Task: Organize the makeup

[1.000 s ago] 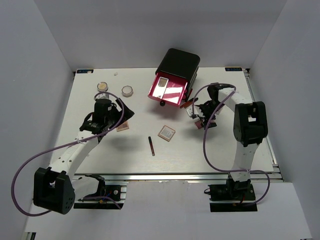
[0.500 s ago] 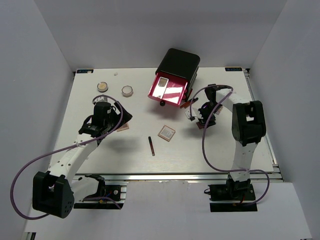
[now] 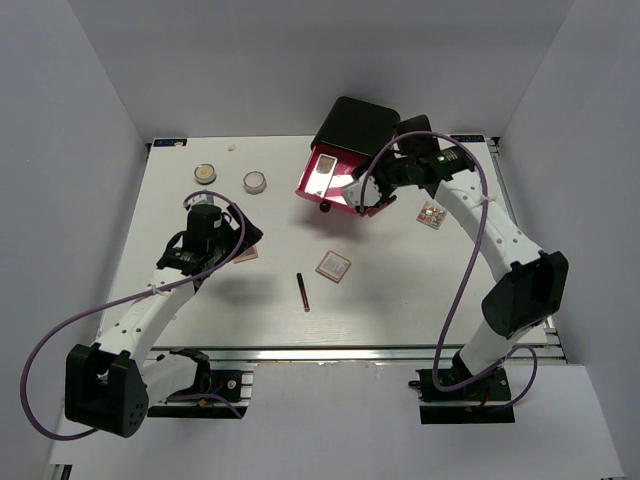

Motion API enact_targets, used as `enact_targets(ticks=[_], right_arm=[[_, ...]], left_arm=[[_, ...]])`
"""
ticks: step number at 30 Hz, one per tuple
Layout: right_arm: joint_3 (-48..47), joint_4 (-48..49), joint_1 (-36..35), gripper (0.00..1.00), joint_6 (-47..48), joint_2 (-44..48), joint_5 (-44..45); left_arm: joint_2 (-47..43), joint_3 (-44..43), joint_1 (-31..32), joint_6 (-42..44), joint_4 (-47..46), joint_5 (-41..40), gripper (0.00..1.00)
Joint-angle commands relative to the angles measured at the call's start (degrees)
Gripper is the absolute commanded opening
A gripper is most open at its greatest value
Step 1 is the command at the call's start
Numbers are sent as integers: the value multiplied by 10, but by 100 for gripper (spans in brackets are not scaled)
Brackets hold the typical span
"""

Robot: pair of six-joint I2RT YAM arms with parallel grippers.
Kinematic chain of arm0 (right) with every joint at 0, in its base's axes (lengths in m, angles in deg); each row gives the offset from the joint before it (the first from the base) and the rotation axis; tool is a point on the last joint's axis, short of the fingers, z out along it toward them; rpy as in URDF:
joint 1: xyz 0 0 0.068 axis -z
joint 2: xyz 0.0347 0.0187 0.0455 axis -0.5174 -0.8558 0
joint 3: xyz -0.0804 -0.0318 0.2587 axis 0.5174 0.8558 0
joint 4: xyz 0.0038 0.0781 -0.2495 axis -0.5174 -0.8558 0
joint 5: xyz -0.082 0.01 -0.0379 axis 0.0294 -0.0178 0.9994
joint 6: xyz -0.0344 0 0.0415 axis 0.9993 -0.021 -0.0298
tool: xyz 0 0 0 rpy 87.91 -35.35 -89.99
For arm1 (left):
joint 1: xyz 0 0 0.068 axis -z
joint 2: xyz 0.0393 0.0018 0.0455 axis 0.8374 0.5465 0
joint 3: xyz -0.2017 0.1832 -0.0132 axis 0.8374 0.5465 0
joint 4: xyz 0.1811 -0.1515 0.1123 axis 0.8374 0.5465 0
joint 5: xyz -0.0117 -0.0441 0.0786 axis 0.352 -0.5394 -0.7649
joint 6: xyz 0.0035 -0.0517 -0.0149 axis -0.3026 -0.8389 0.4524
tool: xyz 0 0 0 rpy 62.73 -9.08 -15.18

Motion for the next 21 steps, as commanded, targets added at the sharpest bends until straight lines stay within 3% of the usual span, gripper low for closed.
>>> enact_targets(ticks=[1,4,10,15,21], right_arm=[[-38,72,-21,14,32,-52,45],[-74,112,-35,13,46,-99,82],[-135,102,-43,16,122,-168,105],[-169,34,-43,20,194,-197,101],[-177,-39,-42,44,269,-200,90]], left_arm=[[-11,5,-4,6,-10,3,98],[-20,9,-3,6,-13,1,98],[-43,28,-3,-2,-21,0,98],[-43,33,-3,-1,-22,1,98],[-34,34,-4,2,-30,5,98]])
